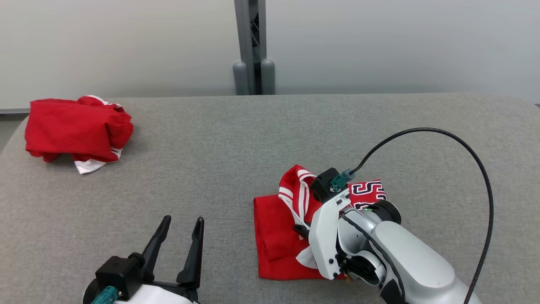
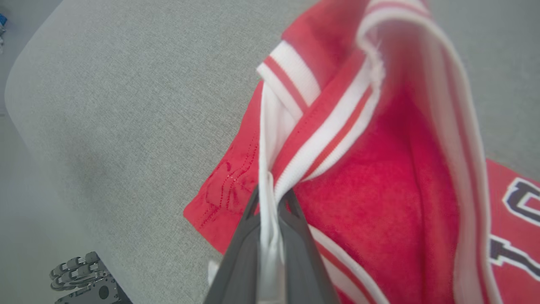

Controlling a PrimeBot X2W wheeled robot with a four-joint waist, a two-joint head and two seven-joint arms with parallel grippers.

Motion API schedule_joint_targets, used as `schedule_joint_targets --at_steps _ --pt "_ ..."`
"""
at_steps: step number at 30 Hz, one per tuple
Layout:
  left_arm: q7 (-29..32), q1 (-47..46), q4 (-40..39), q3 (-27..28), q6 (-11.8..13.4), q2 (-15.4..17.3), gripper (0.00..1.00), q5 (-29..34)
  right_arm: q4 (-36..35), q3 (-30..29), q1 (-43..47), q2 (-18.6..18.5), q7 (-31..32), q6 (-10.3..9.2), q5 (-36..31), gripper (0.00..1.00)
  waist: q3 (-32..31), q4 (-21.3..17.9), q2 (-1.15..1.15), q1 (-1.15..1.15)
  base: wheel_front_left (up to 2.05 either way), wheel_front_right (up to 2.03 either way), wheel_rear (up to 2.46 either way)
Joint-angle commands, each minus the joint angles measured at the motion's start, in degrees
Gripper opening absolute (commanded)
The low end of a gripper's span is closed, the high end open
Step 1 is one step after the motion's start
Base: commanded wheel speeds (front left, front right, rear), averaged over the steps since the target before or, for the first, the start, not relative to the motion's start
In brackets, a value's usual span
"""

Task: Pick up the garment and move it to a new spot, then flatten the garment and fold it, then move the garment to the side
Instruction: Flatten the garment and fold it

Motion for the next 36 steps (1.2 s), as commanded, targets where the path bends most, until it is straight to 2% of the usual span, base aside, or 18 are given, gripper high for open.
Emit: schedule_joint_targets --at_steps 1,7,8,9,10,11,12,18,24,33,36 --pt "-0.1 -0.9 0.4 -0.2 -0.4 -0.2 1.00 0.3 1.4 1.2 -1.2 -0.1 -1.2 0.01 1.6 0.00 -0.5 0.8 0.00 0.00 0.00 0.00 0.00" --pt "-0.1 -1.1 1.1 -0.8 -0.7 -0.8 1.00 0.2 4.7 4.2 -3.3 -0.1 -2.2 0.01 4.1 0.00 -1.1 1.8 0.00 0.00 0.00 0.00 0.00" --pt "-0.1 -1.1 1.2 -0.9 -0.7 -0.9 1.00 0.2 5.4 4.7 -3.7 -0.1 -2.2 0.01 4.4 0.04 -1.2 1.9 0.00 0.00 0.00 0.00 0.00" --pt "-0.1 -1.2 1.3 -1.0 -0.8 -1.0 1.00 0.2 6.0 5.1 -4.0 -0.1 -2.4 0.01 4.8 0.27 -1.3 2.0 0.00 0.00 0.00 0.00 0.00" --pt "-0.1 -1.2 1.5 -1.1 -0.9 -1.1 1.00 0.1 6.5 5.3 -4.4 -0.1 -2.7 0.01 5.2 0.44 -1.4 2.2 0.00 0.00 0.00 0.00 0.00" --pt "-0.1 -1.2 1.6 -1.2 -0.9 -1.2 1.00 0.1 7.0 5.4 -4.8 -0.1 -3.0 0.01 5.6 0.67 -1.5 2.3 0.00 0.00 0.00 0.00 0.00" --pt "-0.1 -1.3 1.7 -1.2 -0.9 -1.3 1.00 0.1 7.5 5.5 -5.2 -0.1 -3.3 0.01 6.1 1.00 -1.6 2.3 0.00 0.00 0.00 0.00 0.00" --pt "-0.1 -1.5 2.3 -1.8 -1.3 -2.1 1.00 0.1 8.0 6.6 -8.1 -0.1 -4.8 0.00 10.6 1.00 -2.0 2.2 0.00 0.00 0.00 0.00 0.00" --pt "-0.2 -1.3 2.2 -1.6 -1.0 -1.5 1.00 0.5 8.0 5.9 -12.1 -0.1 -7.3 0.01 13.5 1.00 -1.8 0.9 0.00 0.00 0.00 0.00 0.00" --pt "0.2 -1.1 1.5 -1.6 -0.1 -0.4 1.00 1.1 12.2 1.2 -16.1 -0.1 -12.3 0.01 11.6 1.00 -0.7 -1.4 0.00 0.00 0.00 0.00 0.00" --pt "0.4 -1.0 1.2 -1.6 0.2 -0.2 1.00 1.2 12.6 -0.3 -14.9 -2.1 -13.1 0.00 10.7 1.00 -0.2 -2.0 0.00 0.00 0.00 0.00 0.00"
